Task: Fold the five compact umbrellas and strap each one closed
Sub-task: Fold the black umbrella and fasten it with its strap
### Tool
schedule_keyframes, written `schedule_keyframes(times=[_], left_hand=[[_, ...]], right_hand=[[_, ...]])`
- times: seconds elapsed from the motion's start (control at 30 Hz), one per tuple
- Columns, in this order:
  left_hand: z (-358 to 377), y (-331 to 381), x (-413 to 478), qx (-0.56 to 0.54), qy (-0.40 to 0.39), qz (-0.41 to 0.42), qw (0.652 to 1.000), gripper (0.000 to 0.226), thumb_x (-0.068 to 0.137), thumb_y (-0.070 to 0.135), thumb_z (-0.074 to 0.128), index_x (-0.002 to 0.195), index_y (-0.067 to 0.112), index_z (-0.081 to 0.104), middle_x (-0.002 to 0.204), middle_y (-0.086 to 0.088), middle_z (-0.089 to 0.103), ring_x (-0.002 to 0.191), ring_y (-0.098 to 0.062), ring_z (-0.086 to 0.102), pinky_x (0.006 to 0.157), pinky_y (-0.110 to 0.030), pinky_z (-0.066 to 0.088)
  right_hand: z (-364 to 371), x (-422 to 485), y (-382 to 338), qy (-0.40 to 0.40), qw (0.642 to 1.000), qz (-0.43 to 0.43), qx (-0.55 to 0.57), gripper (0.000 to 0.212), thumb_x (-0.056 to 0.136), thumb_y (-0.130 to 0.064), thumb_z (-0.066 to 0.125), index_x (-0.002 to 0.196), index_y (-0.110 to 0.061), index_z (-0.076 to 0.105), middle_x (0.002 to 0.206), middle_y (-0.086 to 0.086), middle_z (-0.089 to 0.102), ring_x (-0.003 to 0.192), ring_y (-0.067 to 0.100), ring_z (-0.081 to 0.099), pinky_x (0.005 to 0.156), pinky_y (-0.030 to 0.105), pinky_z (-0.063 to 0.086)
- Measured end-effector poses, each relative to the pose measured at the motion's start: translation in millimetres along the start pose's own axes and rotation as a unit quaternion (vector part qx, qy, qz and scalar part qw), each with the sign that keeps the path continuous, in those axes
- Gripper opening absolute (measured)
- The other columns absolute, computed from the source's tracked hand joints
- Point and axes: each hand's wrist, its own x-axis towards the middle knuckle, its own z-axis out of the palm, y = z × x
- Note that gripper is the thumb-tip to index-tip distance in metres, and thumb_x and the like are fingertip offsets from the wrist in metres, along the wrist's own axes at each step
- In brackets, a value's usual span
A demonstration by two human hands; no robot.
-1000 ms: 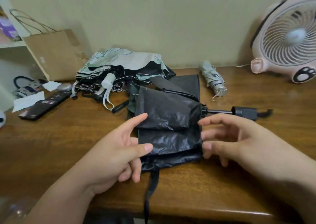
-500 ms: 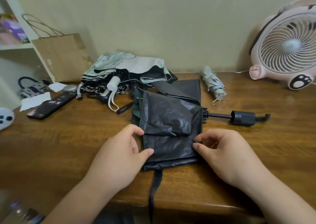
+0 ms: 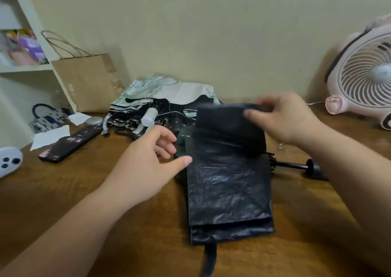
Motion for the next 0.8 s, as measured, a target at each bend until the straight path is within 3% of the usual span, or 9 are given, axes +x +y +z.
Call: schedule_keyframes(times=[0.1,0.2,0.33,0.4,0.47,0.53,0.6,0.7,0.8], left_hand=[[5,-2,30,-0.005,-0.011,0.016,1.0,0.023,0.078,0.037,0.084,0.087,0.03,0.065,0.083,0.014,0.068,0.073,-0.005,0.063,0.064,-0.013,0.047],[13,-2,59,0.064,-0.05,0.013,0.997,0.028,0.076,0.05,0.082,0.091,0.035,0.063,0.089,0.015,0.065,0.083,0.0,0.062,0.071,-0.016,0.047],[23,-6,73,0.201,-0.058,0.099,0.973,0.047,0.075,0.064,0.075,0.112,0.043,0.055,0.112,0.022,0.046,0.113,-0.003,0.042,0.096,-0.026,0.037],[27,-8,65,0.205,-0.087,0.132,0.966,0.055,0.075,0.067,0.073,0.122,0.047,0.051,0.12,0.024,0.035,0.122,-0.002,0.03,0.105,-0.028,0.026],[30,-11,55,0.195,-0.127,0.149,0.961,0.059,0.077,0.07,0.07,0.128,0.049,0.05,0.126,0.029,0.028,0.128,0.003,0.022,0.109,-0.027,0.019],[32,-14,49,0.19,-0.146,0.156,0.958,0.059,0.078,0.074,0.065,0.131,0.05,0.051,0.129,0.032,0.024,0.131,0.008,0.015,0.11,-0.026,0.016],[34,-14,46,0.184,-0.145,0.158,0.959,0.065,0.076,0.083,0.052,0.131,0.049,0.054,0.131,0.033,0.025,0.132,0.008,0.015,0.109,-0.026,0.014],[39,-14,44,0.173,-0.13,0.166,0.962,0.075,0.072,0.086,0.032,0.128,0.046,0.061,0.124,0.034,0.03,0.127,0.007,0.023,0.107,-0.027,0.017],[42,-17,43,0.161,-0.109,0.174,0.965,0.068,0.077,0.08,0.031,0.123,0.042,0.066,0.114,0.032,0.035,0.116,0.007,0.029,0.101,-0.024,0.022]], right_hand=[[9,41,14,0.016,0.986,0.154,0.055,0.025,0.09,-0.03,0.074,0.089,-0.006,0.073,0.073,0.009,0.066,0.064,0.021,0.058,0.066,0.03,0.05],[26,51,33,0.035,0.98,0.193,0.017,0.03,0.089,-0.029,0.076,0.096,0.0,0.074,0.091,0.018,0.073,0.09,0.032,0.069,0.079,0.036,0.053],[39,43,49,0.064,0.978,0.191,0.047,0.023,0.09,-0.027,0.075,0.087,-0.005,0.073,0.087,0.012,0.072,0.088,0.03,0.067,0.07,0.031,0.048],[39,38,50,0.077,0.976,0.184,0.082,0.016,0.09,-0.027,0.075,0.077,-0.017,0.071,0.081,0.004,0.072,0.08,0.027,0.067,0.068,0.03,0.049],[34,35,47,0.081,0.978,0.165,0.094,0.021,0.09,-0.025,0.075,0.071,-0.027,0.066,0.079,-0.002,0.071,0.078,0.024,0.069,0.075,0.034,0.055],[24,28,37,0.073,0.986,0.128,0.085,0.021,0.092,-0.024,0.073,0.073,-0.03,0.067,0.077,-0.006,0.072,0.075,0.016,0.068,0.077,0.031,0.055],[13,19,30,0.052,0.992,0.091,0.073,0.012,0.093,-0.024,0.071,0.082,-0.028,0.075,0.075,-0.008,0.073,0.071,0.004,0.066,0.07,0.019,0.051],[0,4,21,0.062,0.995,0.042,0.072,0.01,0.093,-0.025,0.071,0.09,-0.03,0.079,0.077,-0.013,0.075,0.078,0.004,0.068,0.067,0.014,0.049],[5,-14,25,0.111,0.99,-0.002,0.089,0.014,0.091,-0.022,0.07,0.088,-0.035,0.076,0.084,-0.017,0.074,0.079,0.007,0.067,0.066,0.014,0.049]])
